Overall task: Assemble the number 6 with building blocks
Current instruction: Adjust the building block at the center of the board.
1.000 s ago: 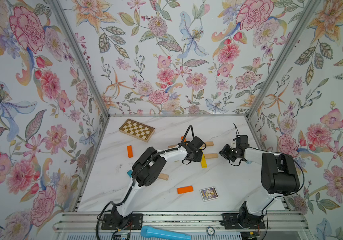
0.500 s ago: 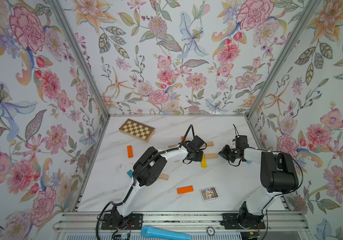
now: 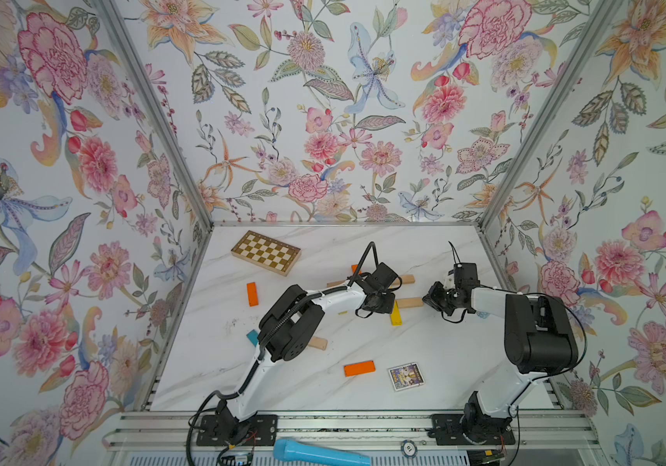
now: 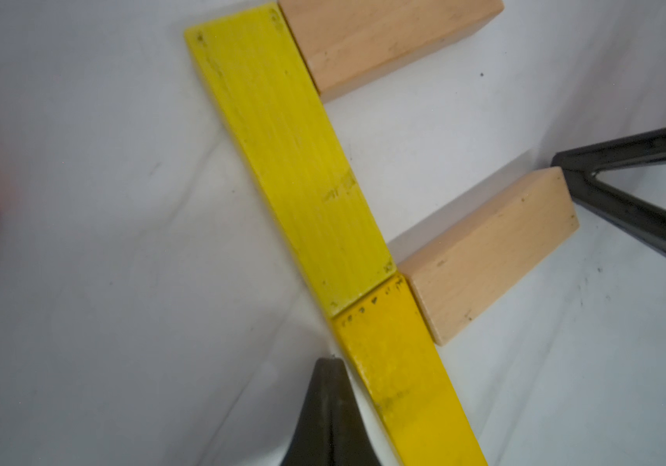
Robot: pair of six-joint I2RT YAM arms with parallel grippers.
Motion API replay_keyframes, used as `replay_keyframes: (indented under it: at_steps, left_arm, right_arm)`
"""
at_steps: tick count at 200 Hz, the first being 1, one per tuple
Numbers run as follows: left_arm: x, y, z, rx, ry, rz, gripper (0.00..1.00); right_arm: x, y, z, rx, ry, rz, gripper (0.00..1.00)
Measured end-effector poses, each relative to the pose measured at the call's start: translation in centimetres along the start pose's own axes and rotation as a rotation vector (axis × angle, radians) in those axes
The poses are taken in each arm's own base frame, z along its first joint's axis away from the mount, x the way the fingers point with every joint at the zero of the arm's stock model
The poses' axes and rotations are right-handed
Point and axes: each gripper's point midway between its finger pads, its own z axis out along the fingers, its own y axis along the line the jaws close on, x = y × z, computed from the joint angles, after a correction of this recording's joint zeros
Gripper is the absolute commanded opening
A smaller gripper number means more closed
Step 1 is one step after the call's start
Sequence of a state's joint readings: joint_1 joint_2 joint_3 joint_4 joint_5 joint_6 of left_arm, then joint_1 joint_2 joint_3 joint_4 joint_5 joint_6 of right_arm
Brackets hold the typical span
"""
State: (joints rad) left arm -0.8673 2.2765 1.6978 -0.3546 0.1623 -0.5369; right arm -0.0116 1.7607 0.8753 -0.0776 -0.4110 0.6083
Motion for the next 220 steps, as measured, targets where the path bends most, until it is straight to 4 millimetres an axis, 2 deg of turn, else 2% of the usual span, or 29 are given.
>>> replay_keyframes:
  at_steps: [89, 178, 199, 220]
  left_arm:
    - [0.0, 0.0, 0.0, 0.0, -0.001, 0.0, 0.0]
    - [0.0, 0.0, 0.0, -0.001, -0.002, 0.0, 0.0]
    - [0.0, 0.0, 0.0, -0.001, -0.001, 0.001, 0.0]
    - [0.1, 0.2, -0.2, -0.012, 0.002, 0.008, 0.02]
  right_arm:
    - [0.2, 0.0, 0.1, 0.003, 0.004, 0.001, 0.09]
    - [-0.3, -0.2, -0.3, 0.024, 0.0, -0.005, 0.2]
    - [-0.5, -0.1, -1.1, 0.036, -0.013, -0.01, 0.27]
    - [-1.3, 0.8, -2.9, 0.036, -0.064, -0.034, 0.33]
